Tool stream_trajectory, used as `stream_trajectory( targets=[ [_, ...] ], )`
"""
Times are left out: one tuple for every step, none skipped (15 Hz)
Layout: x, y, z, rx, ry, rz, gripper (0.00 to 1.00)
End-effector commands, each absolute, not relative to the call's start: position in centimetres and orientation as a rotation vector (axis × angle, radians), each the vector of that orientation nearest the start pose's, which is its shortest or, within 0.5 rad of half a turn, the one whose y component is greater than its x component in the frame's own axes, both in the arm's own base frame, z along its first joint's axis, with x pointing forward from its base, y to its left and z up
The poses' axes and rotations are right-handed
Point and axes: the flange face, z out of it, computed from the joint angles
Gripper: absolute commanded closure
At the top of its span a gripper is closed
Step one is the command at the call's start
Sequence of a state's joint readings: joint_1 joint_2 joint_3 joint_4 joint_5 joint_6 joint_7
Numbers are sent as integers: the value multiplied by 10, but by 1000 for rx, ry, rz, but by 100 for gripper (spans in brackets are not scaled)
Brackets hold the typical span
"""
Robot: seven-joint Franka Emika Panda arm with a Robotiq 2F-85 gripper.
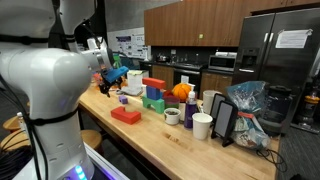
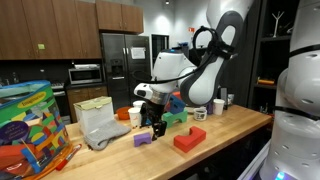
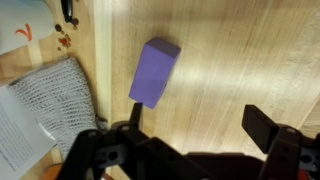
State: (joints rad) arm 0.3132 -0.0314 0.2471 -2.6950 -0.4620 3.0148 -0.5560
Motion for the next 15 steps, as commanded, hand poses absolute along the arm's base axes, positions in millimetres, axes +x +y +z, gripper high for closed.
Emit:
stream_trajectory(
  targets=[
    [352, 259, 271, -2295, -2289, -540, 0],
    [352, 260, 269, -2295, -2290, -531, 0],
    [352, 260, 269, -2295, -2292, -527, 0],
    [352, 260, 269, -2295, -2292, -527, 0],
    [353, 260, 269, -2296, -2293, -527, 0],
    [350, 265, 256, -2296, -2230, -494, 0],
    [349, 267, 248, -2316, -2172, -468, 0],
    [350, 268, 246, -2338, -2120, -461, 0],
    [350, 271, 243, -2351, -2078, -448, 0],
    [351, 272, 241, -2361, -2041, -448, 0],
    [351, 275, 240, -2363, -2014, -446, 0],
    [351, 276, 241, -2368, -1994, -450, 0],
    [351, 277, 243, -2370, -1977, -455, 0],
    [352, 277, 247, -2376, -1962, -470, 0],
    [353, 277, 251, -2381, -1952, -491, 0]
  ],
)
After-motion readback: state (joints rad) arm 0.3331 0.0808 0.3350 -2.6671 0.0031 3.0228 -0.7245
